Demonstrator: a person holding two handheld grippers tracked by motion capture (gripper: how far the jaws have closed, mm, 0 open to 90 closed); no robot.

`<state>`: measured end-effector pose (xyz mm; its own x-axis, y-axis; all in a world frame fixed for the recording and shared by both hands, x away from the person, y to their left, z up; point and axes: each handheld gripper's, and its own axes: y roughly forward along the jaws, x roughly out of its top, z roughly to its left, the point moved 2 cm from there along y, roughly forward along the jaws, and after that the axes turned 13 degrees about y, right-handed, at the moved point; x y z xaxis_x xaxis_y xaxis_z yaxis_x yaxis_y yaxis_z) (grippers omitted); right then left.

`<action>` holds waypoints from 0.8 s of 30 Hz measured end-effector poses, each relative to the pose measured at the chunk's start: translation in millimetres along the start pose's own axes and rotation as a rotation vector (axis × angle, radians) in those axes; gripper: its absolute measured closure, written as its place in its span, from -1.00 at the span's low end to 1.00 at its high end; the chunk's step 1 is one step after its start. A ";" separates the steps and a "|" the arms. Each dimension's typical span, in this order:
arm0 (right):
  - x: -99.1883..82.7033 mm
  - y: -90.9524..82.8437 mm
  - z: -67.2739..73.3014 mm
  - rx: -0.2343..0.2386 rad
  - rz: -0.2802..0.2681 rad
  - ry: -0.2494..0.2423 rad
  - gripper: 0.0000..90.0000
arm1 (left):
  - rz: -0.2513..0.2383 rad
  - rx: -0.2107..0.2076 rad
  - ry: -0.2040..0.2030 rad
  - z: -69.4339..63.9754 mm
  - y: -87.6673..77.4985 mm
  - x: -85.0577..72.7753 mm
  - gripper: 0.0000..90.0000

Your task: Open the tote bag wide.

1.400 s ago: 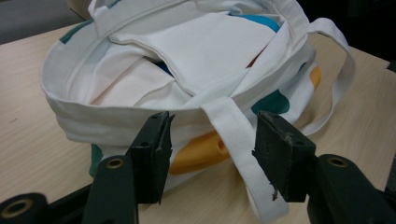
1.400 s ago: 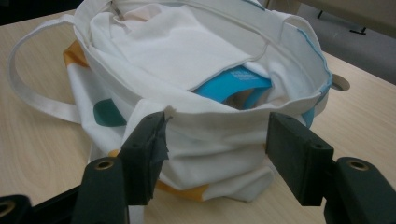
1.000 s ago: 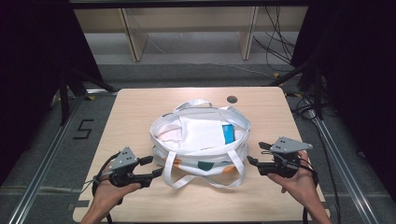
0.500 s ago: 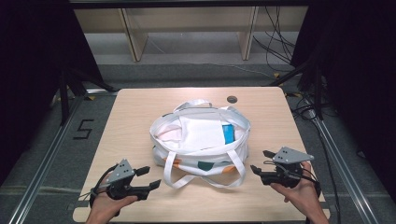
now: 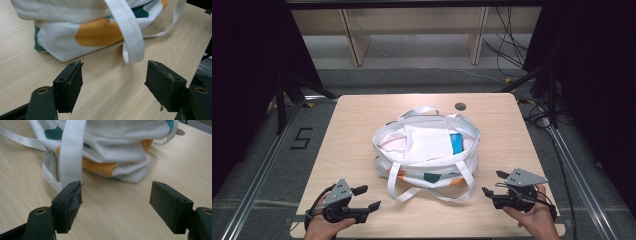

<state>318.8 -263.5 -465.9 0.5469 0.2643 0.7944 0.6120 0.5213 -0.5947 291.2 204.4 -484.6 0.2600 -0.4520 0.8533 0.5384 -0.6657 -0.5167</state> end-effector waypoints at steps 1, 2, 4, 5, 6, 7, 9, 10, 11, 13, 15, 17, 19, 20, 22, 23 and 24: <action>-2.9 0.2 -1.0 -0.001 -0.004 -0.017 -0.41 | 0.009 -0.001 0.000 -0.5 0.7 -3.1 -0.37; -4.4 0.2 -0.5 0.000 0.003 -0.013 -0.41 | 0.015 -0.001 0.002 -1.0 0.7 -5.1 -0.37; -8.4 1.3 -0.7 -0.001 0.003 -0.027 -0.41 | 0.024 0.009 0.015 -1.0 0.8 -8.7 -0.38; -10.6 1.5 -0.3 -0.001 0.011 -0.022 -0.42 | 0.028 0.012 0.015 -1.4 0.4 -10.2 -0.38; -12.1 1.8 -1.1 -0.003 0.007 -0.036 -0.42 | 0.031 0.014 0.006 -2.4 0.3 -12.1 -0.38; -14.2 1.6 -0.7 -0.005 0.011 -0.027 -0.43 | 0.031 0.020 -0.006 -3.7 0.9 -14.1 -0.38; -18.6 1.7 -0.8 -0.013 0.023 -0.031 -0.44 | 0.055 0.032 0.011 -4.5 0.4 -18.3 -0.38; -20.7 2.4 -1.3 -0.011 0.020 -0.039 -0.45 | 0.061 0.035 0.024 -4.1 0.7 -20.0 -0.39; -22.7 1.9 -0.5 -0.012 0.033 -0.028 -0.45 | 0.072 0.035 0.033 -4.4 0.1 -21.6 -0.39; -26.8 1.6 -1.0 -0.014 0.037 -0.036 -0.45 | 0.074 0.039 0.022 -6.5 0.8 -24.5 -0.39; -30.3 0.8 -0.9 -0.013 0.047 -0.035 -0.45 | 0.107 0.038 0.056 -5.8 -0.2 -26.2 -0.40; -33.7 0.2 -1.1 -0.004 0.054 -0.027 -0.45 | 0.096 0.035 0.024 -9.3 1.4 -26.9 -0.42; -37.1 0.3 -1.8 -0.014 0.062 -0.027 -0.45 | 0.088 0.034 0.029 -9.8 3.0 -27.3 -0.42; -38.7 1.1 -2.3 -0.012 0.064 -0.029 -0.45 | 0.105 0.040 0.031 -9.9 2.3 -27.2 -0.43; -41.3 1.7 -2.8 -0.009 0.073 -0.039 -0.45 | 0.104 0.038 0.029 -10.2 2.7 -27.4 -0.43; -42.7 1.5 -2.5 -0.012 0.077 -0.030 -0.45 | 0.088 0.033 0.041 -9.4 4.2 -27.6 -0.43; -43.6 1.9 -2.4 -0.009 0.082 -0.033 -0.45 | 0.091 0.039 0.026 -10.0 4.8 -28.5 -0.43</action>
<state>297.5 -276.0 -502.0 0.5760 0.3325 0.7468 0.5711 0.4899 -0.6586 278.4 208.1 -512.1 0.2886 -0.5248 0.8008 0.5445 -0.5980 -0.5881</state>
